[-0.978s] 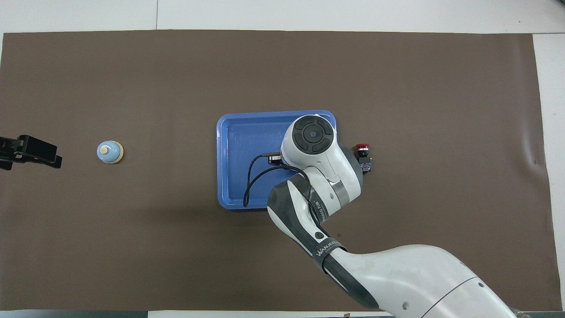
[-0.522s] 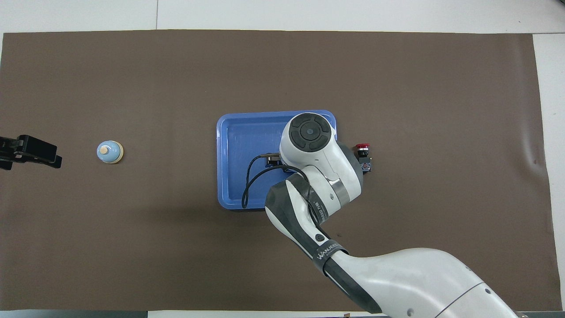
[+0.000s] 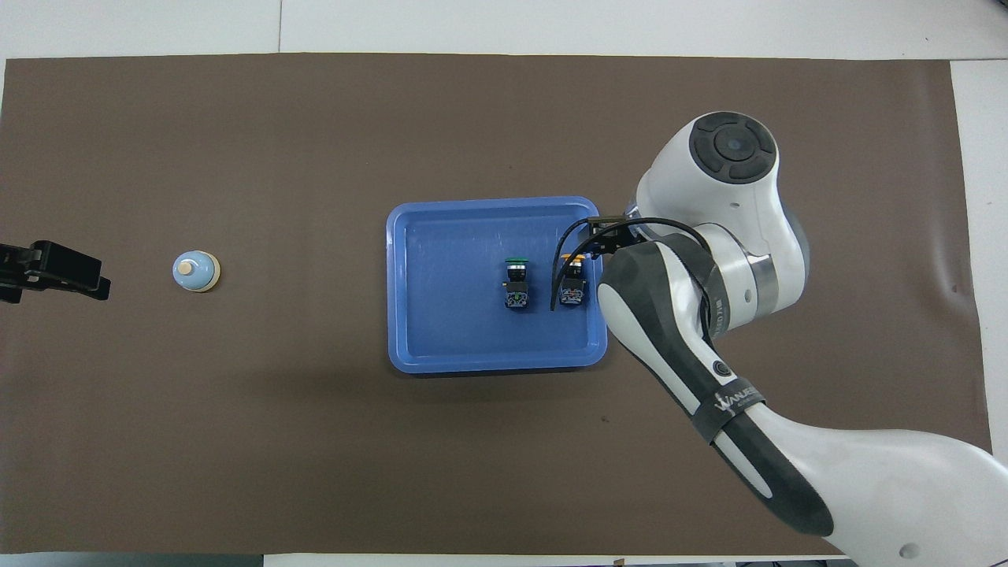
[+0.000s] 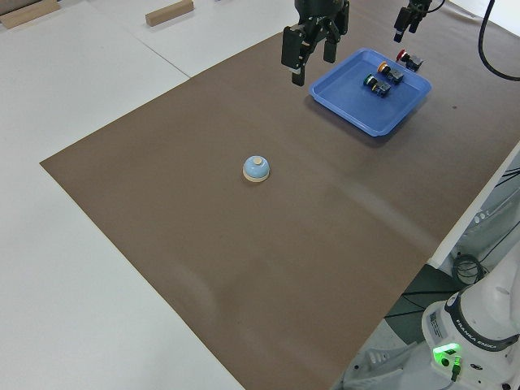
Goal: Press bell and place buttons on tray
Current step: 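Reach the right gripper to the red button and grasp it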
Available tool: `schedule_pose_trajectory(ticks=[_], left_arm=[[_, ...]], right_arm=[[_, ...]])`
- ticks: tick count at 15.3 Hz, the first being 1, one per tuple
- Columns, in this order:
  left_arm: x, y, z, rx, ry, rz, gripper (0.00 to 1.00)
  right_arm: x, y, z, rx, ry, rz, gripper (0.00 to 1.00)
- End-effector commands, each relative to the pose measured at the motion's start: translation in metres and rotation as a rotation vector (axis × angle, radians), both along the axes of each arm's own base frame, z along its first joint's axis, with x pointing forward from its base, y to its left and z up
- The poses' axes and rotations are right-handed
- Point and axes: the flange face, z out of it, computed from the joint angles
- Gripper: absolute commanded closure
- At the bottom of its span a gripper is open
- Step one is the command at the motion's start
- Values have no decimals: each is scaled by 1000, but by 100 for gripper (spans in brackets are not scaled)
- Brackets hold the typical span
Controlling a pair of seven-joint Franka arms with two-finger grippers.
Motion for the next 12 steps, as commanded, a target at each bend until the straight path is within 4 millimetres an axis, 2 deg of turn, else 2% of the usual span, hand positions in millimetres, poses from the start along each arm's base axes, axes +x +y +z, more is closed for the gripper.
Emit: schedule_pose_trajectory(ticks=[1,5,10,12], left_arm=[[-3,1,6,9,1,-2,0],[-3,1,6,9,1,-2,0],[-3,0,6,9,1,-4,0],[-3,1,6,9,1,-2,0]], right_arm=[[-13,-30,-19,13,-11,28,0],[-27,-39,-46,16,-38,38,0],[-38,-36,-55,12,-22,46,0],[-47,-39,-66,6,0,46,2]])
